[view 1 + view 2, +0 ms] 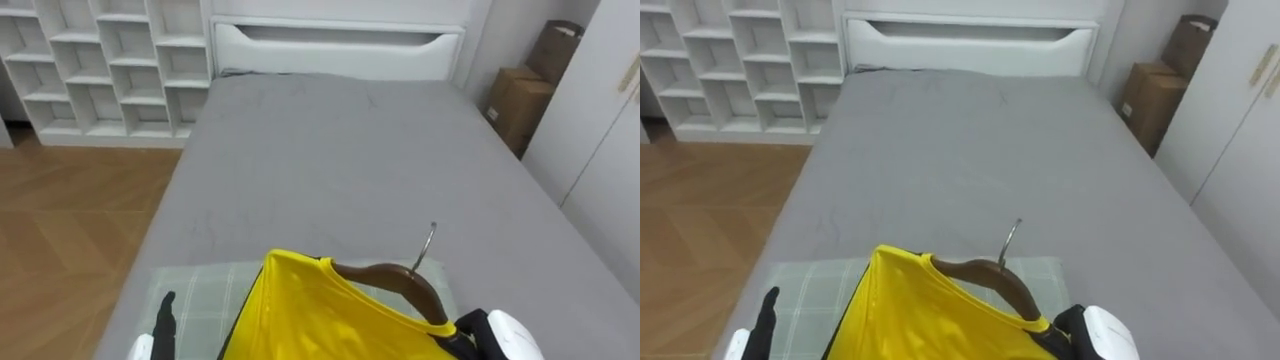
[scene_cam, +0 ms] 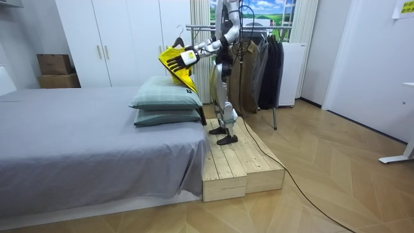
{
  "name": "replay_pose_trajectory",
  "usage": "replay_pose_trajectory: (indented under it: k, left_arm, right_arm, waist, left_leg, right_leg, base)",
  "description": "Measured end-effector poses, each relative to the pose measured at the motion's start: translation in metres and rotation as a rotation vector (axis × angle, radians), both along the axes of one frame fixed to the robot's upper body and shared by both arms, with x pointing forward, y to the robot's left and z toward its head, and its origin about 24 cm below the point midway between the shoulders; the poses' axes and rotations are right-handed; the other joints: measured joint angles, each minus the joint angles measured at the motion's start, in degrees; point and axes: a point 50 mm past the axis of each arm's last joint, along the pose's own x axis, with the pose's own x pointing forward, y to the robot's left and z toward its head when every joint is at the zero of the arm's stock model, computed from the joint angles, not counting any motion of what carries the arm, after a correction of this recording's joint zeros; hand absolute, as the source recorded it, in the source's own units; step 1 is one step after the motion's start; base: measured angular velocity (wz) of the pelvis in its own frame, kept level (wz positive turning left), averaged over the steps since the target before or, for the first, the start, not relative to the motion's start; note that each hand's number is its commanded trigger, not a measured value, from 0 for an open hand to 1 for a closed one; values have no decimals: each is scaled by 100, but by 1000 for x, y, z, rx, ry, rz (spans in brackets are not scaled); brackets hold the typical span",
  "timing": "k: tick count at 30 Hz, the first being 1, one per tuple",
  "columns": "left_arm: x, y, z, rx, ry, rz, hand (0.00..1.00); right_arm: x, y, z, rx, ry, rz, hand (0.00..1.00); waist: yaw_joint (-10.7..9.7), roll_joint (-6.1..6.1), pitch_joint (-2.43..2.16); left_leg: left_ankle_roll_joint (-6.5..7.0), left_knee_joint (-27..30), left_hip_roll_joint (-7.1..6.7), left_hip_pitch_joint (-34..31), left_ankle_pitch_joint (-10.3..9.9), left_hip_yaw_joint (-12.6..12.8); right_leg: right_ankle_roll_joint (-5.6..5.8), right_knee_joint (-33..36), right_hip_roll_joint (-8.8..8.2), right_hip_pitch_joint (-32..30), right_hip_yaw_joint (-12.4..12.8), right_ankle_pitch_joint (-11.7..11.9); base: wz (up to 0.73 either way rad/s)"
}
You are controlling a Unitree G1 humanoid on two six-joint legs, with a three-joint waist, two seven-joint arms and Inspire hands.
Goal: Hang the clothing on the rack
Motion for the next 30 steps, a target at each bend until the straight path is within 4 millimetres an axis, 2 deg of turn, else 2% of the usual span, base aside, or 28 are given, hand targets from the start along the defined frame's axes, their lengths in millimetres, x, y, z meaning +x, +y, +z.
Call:
replay_pose_trajectory:
  k: [2, 4, 5, 6, 7, 8, 9, 10, 11, 12, 13, 14, 15, 16, 17, 18, 19, 20, 21, 22, 23, 24, 25, 26, 27, 28, 29, 30]
  left_arm:
    - [-1, 1, -2, 3, 9, 3, 0]
    - [-1, 2, -2, 6, 12, 3, 0]
    - [0, 2, -2, 6, 12, 4, 0]
    - [0, 4, -2, 7, 11, 13, 0]
    - [2, 7, -1, 7, 3, 26, 0]
    - [4, 8, 1, 7, -5, 29, 0]
    - [10, 9, 4, 5, -24, 35, 0]
    - [14, 6, 6, -16, -36, 36, 0]
    - [16, 5, 7, -26, -42, 37, 0]
    - [21, 3, 9, -39, -57, 38, 0]
    - [24, 5, 10, -31, -60, 40, 0]
    - [23, 5, 8, -34, -53, 44, 0]
    - [22, 8, 5, -52, -37, 70, 0]
    - [23, 6, 4, -66, -32, 73, 0]
    - [24, 4, 4, -74, -34, 73, 0]
    - [24, 1, 3, -84, -35, 72, 0]
    - [24, -1, 3, -89, -33, 72, 0]
    - [24, -1, 3, -90, -33, 73, 0]
    - [26, -1, 4, -91, -38, 72, 0]
    - [27, -1, 5, -97, -43, 73, 0]
    - [27, -1, 5, -105, -43, 77, 0]
    - [26, -2, 4, -116, -41, 84, 0]
    - [26, -2, 4, -116, -40, 87, 0]
    - [26, -3, 3, -117, -39, 85, 0]
    - [26, -6, 2, -125, -35, 83, 0]
    - [24, -10, -1, -132, -23, 77, 0]
    - [22, -12, -2, -135, -15, 72, 0]
    - [18, -16, -6, -142, 3, 67, 0]
  right_arm:
    - [0, 0, 0, -6, -1, 4, 100]
    - [0, 2, 0, -24, -3, 14, 100]
    - [1, 2, 0, -28, -4, 18, 100]
    - [1, 6, 0, -28, -7, 25, 100]
    - [2, 9, 0, -20, -9, 26, 100]
    - [3, 11, 1, -18, -13, 27, 100]
    - [5, 12, 2, -15, -21, 24, 100]
    - [4, 9, 2, -23, -19, 13, 100]
    - [4, 8, 2, -27, -21, 10, 100]
    - [8, 6, 4, -24, -35, 1, 100]
    - [12, 9, 4, -7, -45, -4, 100]
    - [13, 12, 4, -1, -45, 1, 100]
    - [16, 16, 3, 13, -45, 10, 100]
    - [17, 17, 3, 17, -45, 14, 100]
    - [17, 17, 3, 17, -45, 13, 100]
    - [18, 16, 2, 17, -42, 13, 100]
    - [20, 17, 4, 17, -42, 22, 100]
    - [22, 18, 4, 19, -43, 27, 100]
    - [23, 18, 5, 22, -43, 30, 100]
    - [23, 17, 5, 27, -39, 27, 100]
    - [23, 17, 5, 27, -38, 29, 100]
    - [24, 17, 7, 20, -41, 39, 100]
    - [26, 19, 9, 5, -50, 55, 100]
    - [27, 19, 9, 2, -52, 60, 100]
    - [27, 20, 10, -1, -51, 70, 100]
    - [27, 21, 10, -1, -48, 76, 100]
    - [28, 21, 10, -2, -46, 80, 100]
    - [28, 21, 11, -5, -44, 86, 100]
  waist:
    - [-67, 21, 1]
    - [-131, 20, -4]
    - [-118, 20, -3]
    - [-49, 19, -1]
    - [21, 15, -4]
    - [68, 25, -8]
    - [156, 38, 55]
    - [229, 56, 59]
    - [277, 65, 54]
    - [395, 93, 59]
    - [494, 2, 79]
    - [524, -11, 77]
    - [513, -18, 81]
    - [380, 0, 89]
    - [307, -3, 97]
    - [253, -2, 96]
    - [251, -2, 96]
    - [238, -3, 97]
    - [173, 1, 95]
    - [139, -8, 94]
    - [122, -10, 92]
    - [74, -5, 89]
    - [118, 17, 89]
    - [153, 23, 87]
    - [247, 11, 90]
    - [373, -22, 105]
    - [431, -21, 105]
    - [554, 38, 74]
  left_leg:
    - [2, 6, 27, -58, -2, 233]
    - [3, 41, 55, -147, -2, 712]
    - [3, 40, 68, -155, -1, 895]
    - [4, 52, 133, -154, 0, 1334]
    - [5, 89, 216, -164, 2, 1782]
    - [6, 133, 280, -201, 1, 2067]
    - [9, 204, 355, -245, -4, 2633]
    - [9, 215, 370, -136, -5, 3153]
    - [7, 214, 367, -87, -36, 3344]
    - [-85, 215, 385, 3, -239, 3688]
    - [-169, 340, 372, 45, -383, 4088]
    - [-203, 430, 415, 45, -430, 4243]
    - [-274, 659, 570, 36, -474, 4431]
    - [-295, 872, 744, -65, -488, 4357]
    - [-298, 985, 815, -118, -488, 4271]
    - [-322, 1164, 971, -182, -499, 4182]
    - [-356, 1326, 1097, -238, -512, 3939]
    - [-385, 1431, 1155, -275, -519, 3772]
    - [-465, 1680, 1302, -347, -555, 3544]
    - [-479, 1991, 1430, -414, -556, 3425]
    - [-511, 2141, 1484, -454, -533, 3319]
    - [-504, 2413, 1552, -562, -505, 2911]
    - [-496, 2606, 1553, -691, -488, 2452]
    - [-488, 2651, 1509, -744, -485, 2184]
    - [-490, 2577, 1239, -855, -518, 1446]
    - [-494, 2393, 914, -957, -517, 856]
    - [-498, 2235, 762, -988, -514, 624]
    - [-526, 1835, 555, -1057, -464, 243]
  right_leg:
    - [-11, 174, 41, -232, 153, 37]
    - [-25, 312, 147, -559, 463, 168]
    - [-35, 308, 166, -640, 488, 228]
    - [-111, 204, 217, -749, 382, 408]
    - [-250, -80, 232, -766, -110, 696]
    - [-292, -228, 235, -741, -475, 835]
    - [-259, 67, 89, -819, -1270, 639]
    - [-151, 755, -235, -788, -1839, 157]
    - [-114, 1043, -416, -745, -1999, -61]
    - [33, 1415, -837, -699, -2255, -362]
    - [227, 1586, -1212, -619, -2323, -549]
    - [294, 1603, -1320, -582, -2404, -596]
    - [269, 1510, -1363, -574, -2577, -585]
    - [166, 1404, -1272, -641, -2658, -513]
    - [139, 1352, -1216, -657, -2651, -499]
    - [54, 1262, -1065, -724, -2540, -452]
    - [-52, 1212, -939, -735, -2442, -440]
    - [-103, 1215, -888, -726, -2397, -459]
    - [-196, 1232, -808, -725, -2355, -513]
    - [-257, 1247, -725, -738, -2262, -558]
    - [-288, 1265, -686, -751, -2190, -583]
    - [-342, 1343, -616, -785, -2034, -638]
    - [-391, 1427, -514, -811, -1775, -668]
    - [-411, 1441, -468, -826, -1640, -679]
    - [-436, 1436, -416, -833, -1361, -680]
    - [-435, 1412, -395, -841, -1032, -649]
    - [-422, 1385, -364, -846, -848, -618]
    - [-436, 1271, -283, -842, -531, -513]
  base:
    - [-60]
    - [-103]
    - [-150]
    - [-186]
    - [-199]
    - [-190]
    - [-170]
    - [-160]
    - [-169]
    - [-171]
    - [-167]
    - [-147]
    - [-99]
    - [-70]
    - [-33]
    - [-55]
    - [-70]
    - [-68]
    - [-44]
    - [-41]
    - [-50]
    - [-69]
    - [-78]
    - [-97]
    - [-122]
    - [-134]
    - [-154]
    - [-157]
